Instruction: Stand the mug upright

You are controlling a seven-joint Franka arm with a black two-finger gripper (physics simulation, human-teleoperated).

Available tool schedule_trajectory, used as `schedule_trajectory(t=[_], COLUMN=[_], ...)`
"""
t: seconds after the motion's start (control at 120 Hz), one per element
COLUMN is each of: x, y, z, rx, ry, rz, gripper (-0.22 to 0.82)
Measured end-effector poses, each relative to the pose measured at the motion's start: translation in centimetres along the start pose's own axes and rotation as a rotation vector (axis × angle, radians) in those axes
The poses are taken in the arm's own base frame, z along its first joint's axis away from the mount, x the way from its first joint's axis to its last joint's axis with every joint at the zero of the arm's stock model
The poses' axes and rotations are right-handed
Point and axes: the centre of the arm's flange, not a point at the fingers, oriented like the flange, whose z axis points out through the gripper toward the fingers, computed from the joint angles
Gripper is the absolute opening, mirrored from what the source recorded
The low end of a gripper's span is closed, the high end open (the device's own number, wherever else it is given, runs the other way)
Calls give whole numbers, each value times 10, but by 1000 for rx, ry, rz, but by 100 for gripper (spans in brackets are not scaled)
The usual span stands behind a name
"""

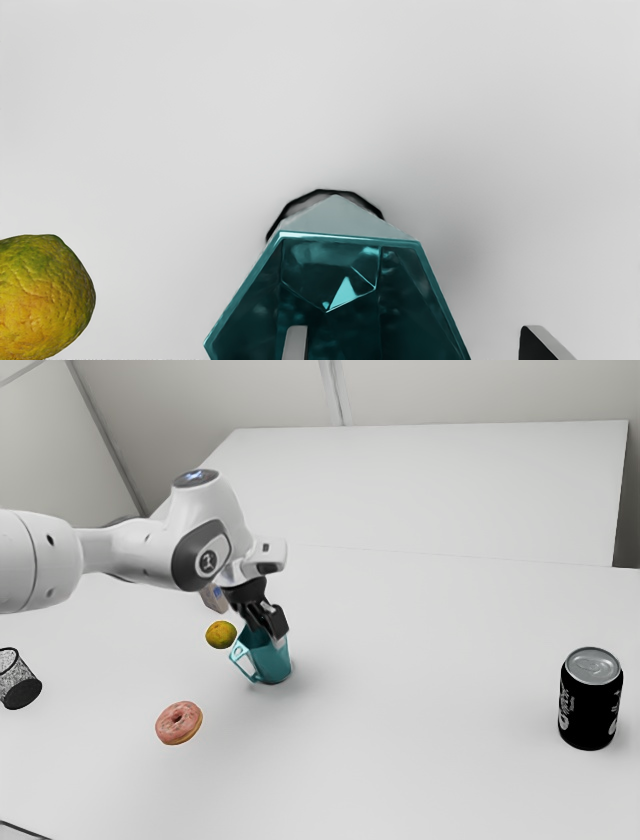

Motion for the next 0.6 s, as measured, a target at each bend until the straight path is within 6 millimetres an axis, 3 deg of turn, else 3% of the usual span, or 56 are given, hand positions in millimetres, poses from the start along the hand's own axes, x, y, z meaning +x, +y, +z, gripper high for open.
schedule_trajectory(t=[0.2,0.458,0.517,0.6], x=[-1,47,60,69], y=[7,3,0,-7], z=[-48,-164,-177,-177], rx=[28,63,62,47], ry=[73,141,113,53], rz=[3,2,-7,-37], gripper=[54,59,59,60])
